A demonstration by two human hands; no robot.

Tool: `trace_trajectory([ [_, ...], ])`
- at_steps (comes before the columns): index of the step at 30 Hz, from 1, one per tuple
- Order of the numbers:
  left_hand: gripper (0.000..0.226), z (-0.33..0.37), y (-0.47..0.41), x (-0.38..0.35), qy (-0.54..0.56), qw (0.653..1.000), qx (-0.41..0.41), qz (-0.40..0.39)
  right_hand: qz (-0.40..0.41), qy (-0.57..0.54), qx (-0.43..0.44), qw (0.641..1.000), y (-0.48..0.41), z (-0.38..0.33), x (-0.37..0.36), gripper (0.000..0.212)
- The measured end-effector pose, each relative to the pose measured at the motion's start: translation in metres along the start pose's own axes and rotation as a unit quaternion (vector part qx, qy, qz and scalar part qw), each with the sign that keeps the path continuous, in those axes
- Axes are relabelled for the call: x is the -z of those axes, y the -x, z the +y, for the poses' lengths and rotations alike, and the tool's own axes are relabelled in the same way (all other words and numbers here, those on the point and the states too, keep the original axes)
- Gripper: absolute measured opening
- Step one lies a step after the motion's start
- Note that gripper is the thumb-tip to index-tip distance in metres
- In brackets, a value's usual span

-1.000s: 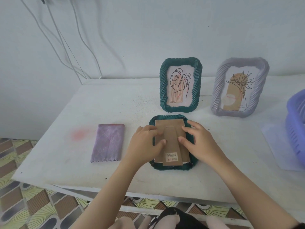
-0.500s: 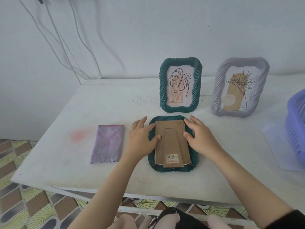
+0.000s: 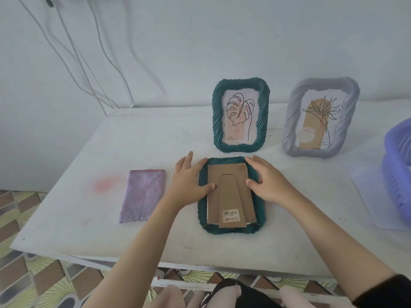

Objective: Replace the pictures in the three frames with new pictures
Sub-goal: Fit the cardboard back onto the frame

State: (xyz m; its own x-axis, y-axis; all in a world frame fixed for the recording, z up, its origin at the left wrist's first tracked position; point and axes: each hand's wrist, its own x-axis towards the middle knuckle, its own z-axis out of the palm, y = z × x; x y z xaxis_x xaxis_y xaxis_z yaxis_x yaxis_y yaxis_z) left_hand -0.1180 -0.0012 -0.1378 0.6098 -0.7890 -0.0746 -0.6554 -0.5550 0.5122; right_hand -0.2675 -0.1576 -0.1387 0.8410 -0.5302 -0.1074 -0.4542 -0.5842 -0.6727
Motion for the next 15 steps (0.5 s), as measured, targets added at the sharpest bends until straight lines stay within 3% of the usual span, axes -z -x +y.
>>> trace_trajectory([
  [15,0.067,-0.0056,-0.0064,0.0044,0.044,0.999,0.015,-0.025,-0.019,-0.016,0.004,1.0,-0.0085,0.0041,0.0028,0.063],
])
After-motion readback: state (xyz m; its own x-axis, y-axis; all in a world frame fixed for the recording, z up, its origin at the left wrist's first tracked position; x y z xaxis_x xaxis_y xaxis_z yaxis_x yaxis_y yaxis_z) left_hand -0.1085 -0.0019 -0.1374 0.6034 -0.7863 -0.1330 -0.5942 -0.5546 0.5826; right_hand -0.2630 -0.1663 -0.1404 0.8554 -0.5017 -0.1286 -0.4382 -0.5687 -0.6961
